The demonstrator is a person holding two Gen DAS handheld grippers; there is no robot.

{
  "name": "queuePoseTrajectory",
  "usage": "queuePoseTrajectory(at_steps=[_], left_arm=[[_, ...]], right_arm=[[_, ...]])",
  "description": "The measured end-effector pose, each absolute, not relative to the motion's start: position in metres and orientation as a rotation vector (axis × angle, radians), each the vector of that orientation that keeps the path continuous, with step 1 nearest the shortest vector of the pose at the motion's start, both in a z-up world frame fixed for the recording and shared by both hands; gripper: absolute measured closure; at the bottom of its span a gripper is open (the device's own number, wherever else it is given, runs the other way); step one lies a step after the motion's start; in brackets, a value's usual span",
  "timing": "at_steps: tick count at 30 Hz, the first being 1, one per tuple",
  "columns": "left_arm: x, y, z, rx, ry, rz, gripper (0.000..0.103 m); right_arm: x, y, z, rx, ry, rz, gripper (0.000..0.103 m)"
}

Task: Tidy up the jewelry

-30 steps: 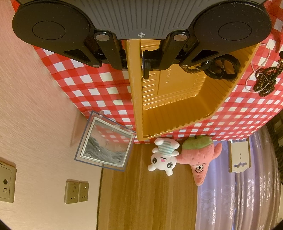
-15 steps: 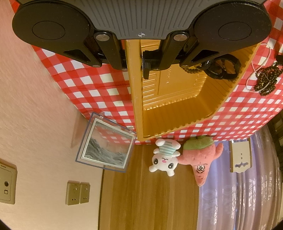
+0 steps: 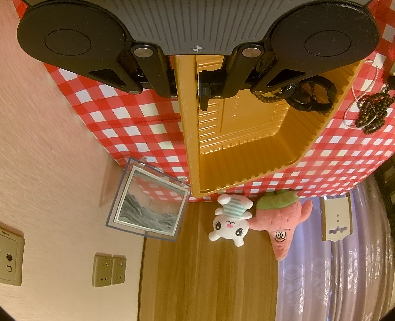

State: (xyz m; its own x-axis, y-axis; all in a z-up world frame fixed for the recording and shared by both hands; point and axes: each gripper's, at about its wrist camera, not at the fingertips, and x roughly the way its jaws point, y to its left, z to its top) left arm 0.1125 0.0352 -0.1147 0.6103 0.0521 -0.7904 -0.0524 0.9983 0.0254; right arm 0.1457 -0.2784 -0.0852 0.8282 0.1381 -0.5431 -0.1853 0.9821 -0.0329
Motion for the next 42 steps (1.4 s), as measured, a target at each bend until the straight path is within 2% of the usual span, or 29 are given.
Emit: queuePoseTrajectory(at_steps=[15, 26, 30, 32, 34, 42], left_arm=[[0.124, -0.026, -0.054, -0.203, 0.808, -0.251, 0.096], [0.154, -0.090, -0.055, -0.289, 0.837, -0.460, 0.096], [0.160, -0.093, -0.061, -0.315, 0.872, -0.474, 0.094], [0.159, -0.093, -0.061, -0.318, 0.876, -0.482, 0.086], [0.157, -0.090, -0.059, -0.319, 0.867, -0.480, 0.083], [0.136, -0.047, -0.053, -0.319, 0.836, -0.362, 0.083]], right_arm=[[0.142, -0.272, -0.080, -0.118, 0.550, 0.179, 0.099], [0.142, -0.269, -0.078, -0.118, 0.545, 0.178, 0.099], [0.142, -0.269, -0.078, -0.119, 0.546, 0.178, 0.099], [0.142, -0.269, -0.078, -0.118, 0.546, 0.178, 0.099], [0.142, -0.269, -0.078, -0.119, 0.545, 0.179, 0.099], [0.142, -0.271, -0.080, -0.115, 0.552, 0.175, 0.099]])
